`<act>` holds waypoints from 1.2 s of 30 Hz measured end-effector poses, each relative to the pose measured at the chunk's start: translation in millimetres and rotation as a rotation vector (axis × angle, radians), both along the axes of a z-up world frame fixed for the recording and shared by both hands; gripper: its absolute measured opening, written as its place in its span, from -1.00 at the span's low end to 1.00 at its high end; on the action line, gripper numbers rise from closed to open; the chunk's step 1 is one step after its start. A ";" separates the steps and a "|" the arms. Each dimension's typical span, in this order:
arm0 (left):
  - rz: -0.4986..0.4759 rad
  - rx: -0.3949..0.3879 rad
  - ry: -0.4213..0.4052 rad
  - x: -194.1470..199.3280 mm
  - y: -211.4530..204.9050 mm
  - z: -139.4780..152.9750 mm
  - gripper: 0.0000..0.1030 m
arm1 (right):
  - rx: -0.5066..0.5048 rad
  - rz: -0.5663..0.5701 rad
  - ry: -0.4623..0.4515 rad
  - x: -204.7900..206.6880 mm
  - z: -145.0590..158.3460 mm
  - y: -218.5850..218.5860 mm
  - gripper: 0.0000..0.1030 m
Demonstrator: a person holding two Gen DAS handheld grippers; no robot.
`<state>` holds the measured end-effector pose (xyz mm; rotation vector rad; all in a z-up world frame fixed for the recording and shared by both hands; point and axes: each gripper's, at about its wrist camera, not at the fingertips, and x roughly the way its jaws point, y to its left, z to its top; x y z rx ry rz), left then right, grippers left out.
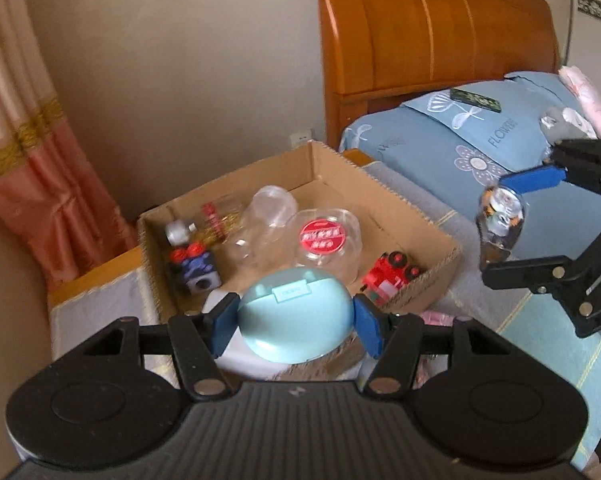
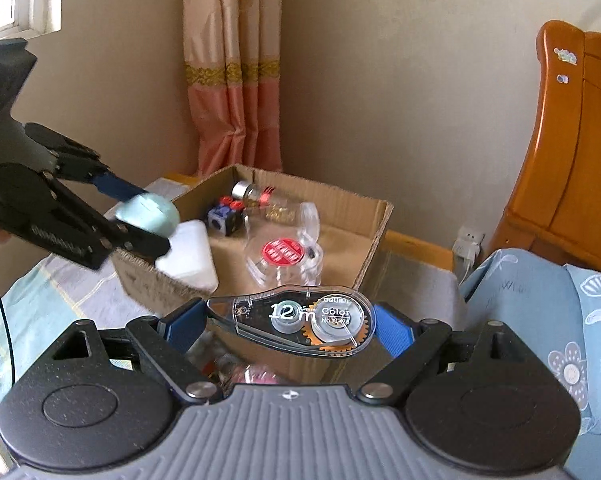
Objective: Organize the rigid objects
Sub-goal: 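Carry the tape dispenser and mint-green case into the box and open both tools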
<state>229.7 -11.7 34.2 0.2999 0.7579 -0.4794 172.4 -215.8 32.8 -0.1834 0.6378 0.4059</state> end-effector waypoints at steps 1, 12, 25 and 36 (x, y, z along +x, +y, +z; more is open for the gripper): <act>-0.004 -0.004 0.008 5.0 -4.3 -2.6 0.17 | 0.000 -0.002 -0.001 3.1 1.0 -0.3 0.79; -0.009 -0.080 0.020 19.6 -18.7 -21.7 0.65 | -0.017 -0.012 -0.008 45.0 15.3 -0.9 0.79; 0.015 -0.067 -0.069 -21.5 8.0 -6.9 0.81 | 0.013 -0.033 0.080 150.0 12.7 29.6 0.80; 0.072 -0.091 -0.048 -43.7 31.9 -12.8 0.94 | -0.004 -0.105 0.114 142.2 1.6 32.1 1.00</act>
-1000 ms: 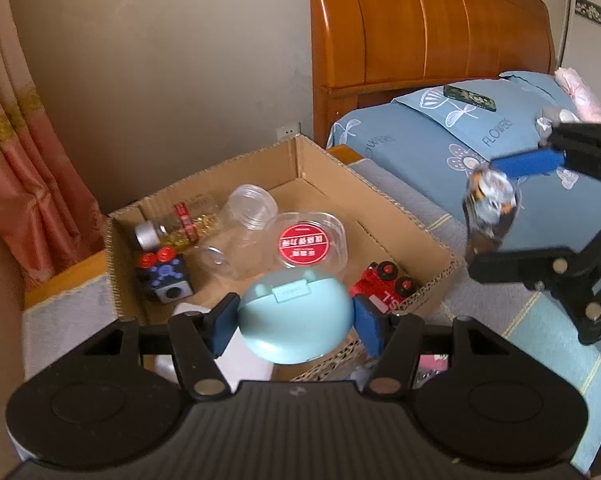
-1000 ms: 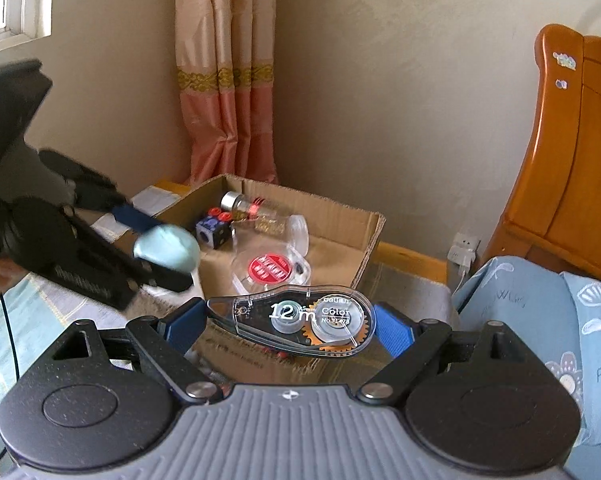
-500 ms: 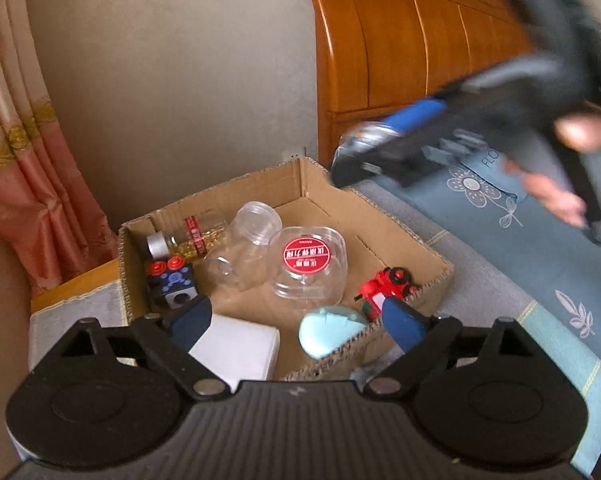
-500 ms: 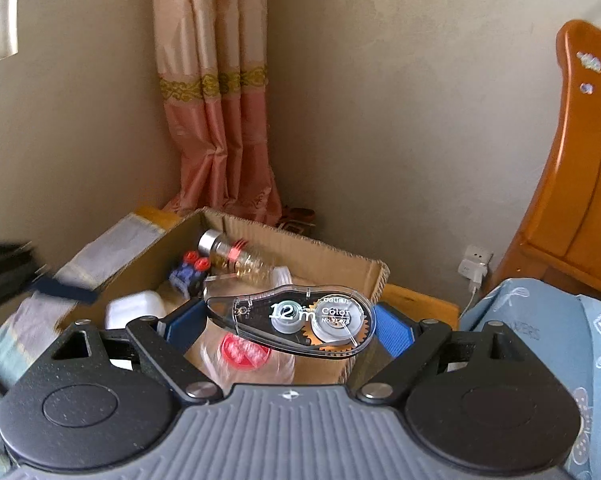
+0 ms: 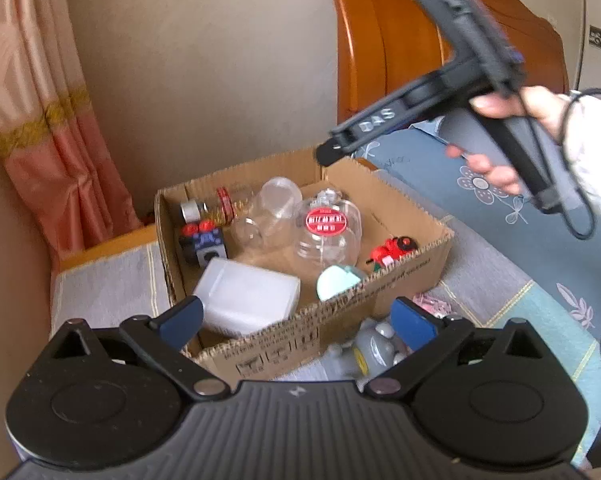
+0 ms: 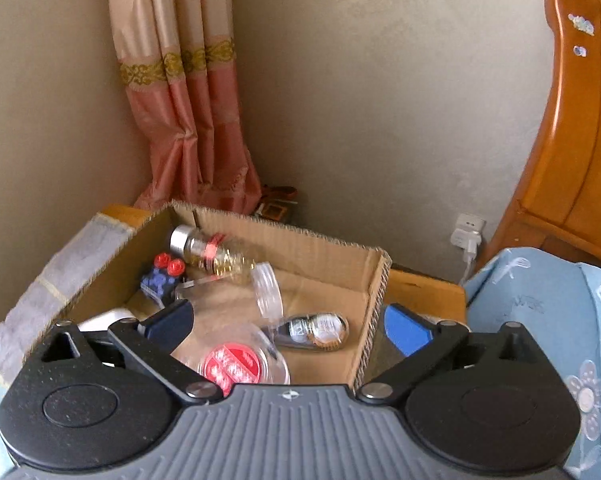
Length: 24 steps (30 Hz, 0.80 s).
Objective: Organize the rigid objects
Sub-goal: 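Carry the tape dispenser and mint-green case into the box and open both tools, then move the right tool to the pink keychain while the left tool approaches the grey figurine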
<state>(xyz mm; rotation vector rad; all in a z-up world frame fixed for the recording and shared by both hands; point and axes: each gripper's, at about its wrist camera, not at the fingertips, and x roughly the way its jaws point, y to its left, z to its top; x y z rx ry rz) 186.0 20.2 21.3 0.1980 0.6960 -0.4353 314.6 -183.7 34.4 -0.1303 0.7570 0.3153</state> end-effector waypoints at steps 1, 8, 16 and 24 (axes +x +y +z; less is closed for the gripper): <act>0.006 -0.003 0.006 -1.4 1.3 -0.6 0.94 | -0.004 -0.008 0.001 -5.7 0.9 -0.9 1.00; 0.079 -0.010 -0.002 -18.5 6.6 -4.5 0.95 | 0.000 -0.085 0.004 -56.6 5.5 -10.3 1.00; 0.227 0.013 -0.040 -38.4 5.6 -28.1 0.99 | 0.101 -0.221 0.082 -113.2 -33.7 -25.3 1.00; 0.277 0.046 -0.034 -51.3 2.1 -40.7 0.99 | 0.186 -0.372 0.189 -115.4 -87.8 -23.8 1.00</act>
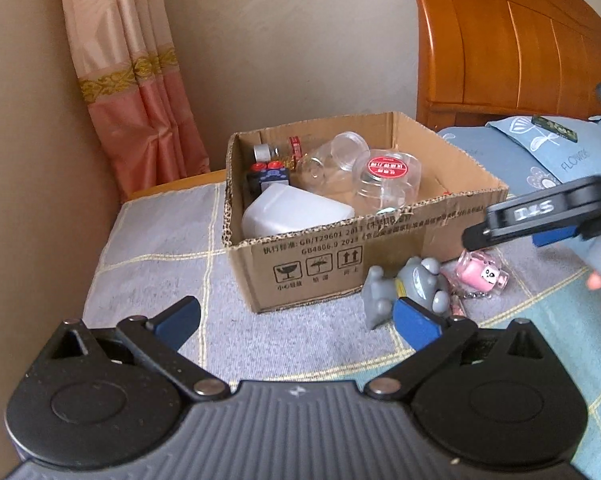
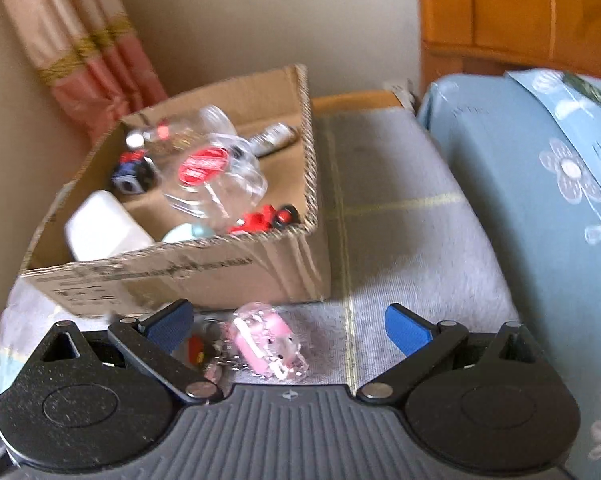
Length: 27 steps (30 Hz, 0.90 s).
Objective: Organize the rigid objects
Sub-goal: 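Move the right tool to the pink keychain while the left tool approaches the grey figurine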
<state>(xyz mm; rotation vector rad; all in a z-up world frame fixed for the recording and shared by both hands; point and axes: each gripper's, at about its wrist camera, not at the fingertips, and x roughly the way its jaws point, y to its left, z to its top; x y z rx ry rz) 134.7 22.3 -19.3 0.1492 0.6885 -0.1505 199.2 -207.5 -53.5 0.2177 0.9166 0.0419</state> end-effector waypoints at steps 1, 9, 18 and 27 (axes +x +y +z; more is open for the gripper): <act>0.003 -0.004 0.002 -1.0 0.7 0.0 0.98 | -0.002 -0.023 0.005 2.3 -4.8 0.8 1.00; 0.011 -0.007 0.024 -3.7 3.1 -6.4 0.98 | -0.093 -0.082 0.004 11.2 -30.1 15.9 1.00; -0.004 -0.015 0.034 -3.4 0.6 -9.3 0.98 | -0.227 -0.008 -0.019 -14.7 -37.7 9.2 1.00; -0.081 -0.002 0.050 4.2 -15.7 -15.0 0.99 | -0.227 0.017 -0.009 -34.2 -36.0 -21.7 1.00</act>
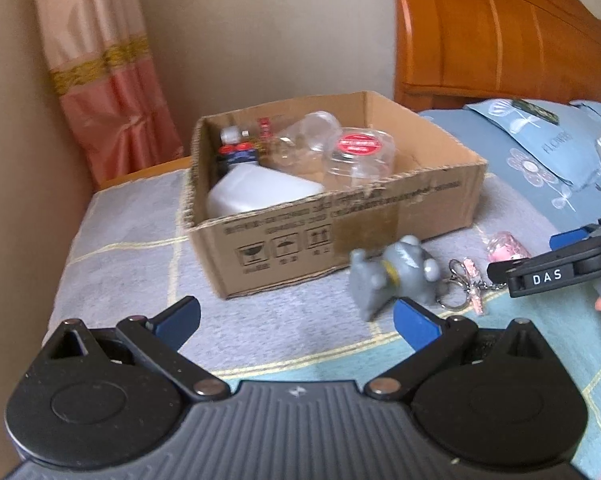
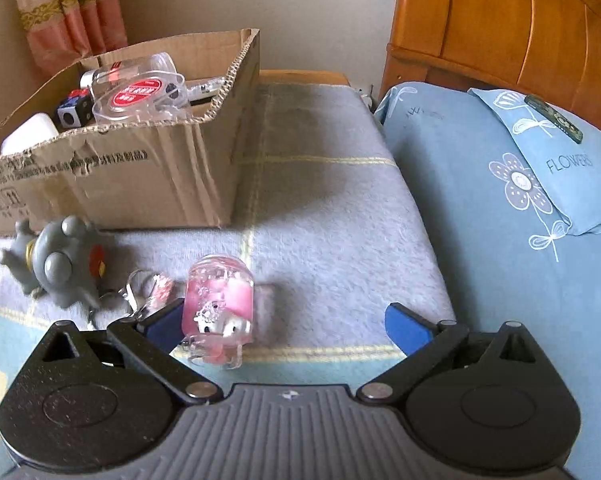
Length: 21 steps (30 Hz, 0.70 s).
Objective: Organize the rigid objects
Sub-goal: 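Move the right tool to the pink keychain while the left tool approaches the grey figurine, then close the right tool on the pink keychain while the left tool closes on the grey figurine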
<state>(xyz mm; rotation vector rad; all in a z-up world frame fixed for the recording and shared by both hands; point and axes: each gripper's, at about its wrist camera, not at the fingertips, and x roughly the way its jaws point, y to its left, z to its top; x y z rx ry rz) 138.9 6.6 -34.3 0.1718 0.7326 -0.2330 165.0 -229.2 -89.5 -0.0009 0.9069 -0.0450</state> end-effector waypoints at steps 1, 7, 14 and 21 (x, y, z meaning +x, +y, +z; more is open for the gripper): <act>-0.012 0.001 0.002 1.5 -3.6 -0.7 0.99 | -0.004 0.005 0.002 -2.0 0.0 -0.8 1.00; -0.078 -0.008 0.025 12.5 -27.2 -8.4 0.99 | 0.000 0.022 0.000 -13.1 -0.3 -8.7 1.00; -0.108 -0.015 0.067 31.7 -55.2 -25.9 0.99 | -0.004 0.079 -0.029 -18.2 -2.0 -8.7 1.00; -0.053 0.000 0.108 49.8 -62.6 -42.1 0.99 | 0.001 0.193 -0.023 -18.1 0.2 -7.4 1.00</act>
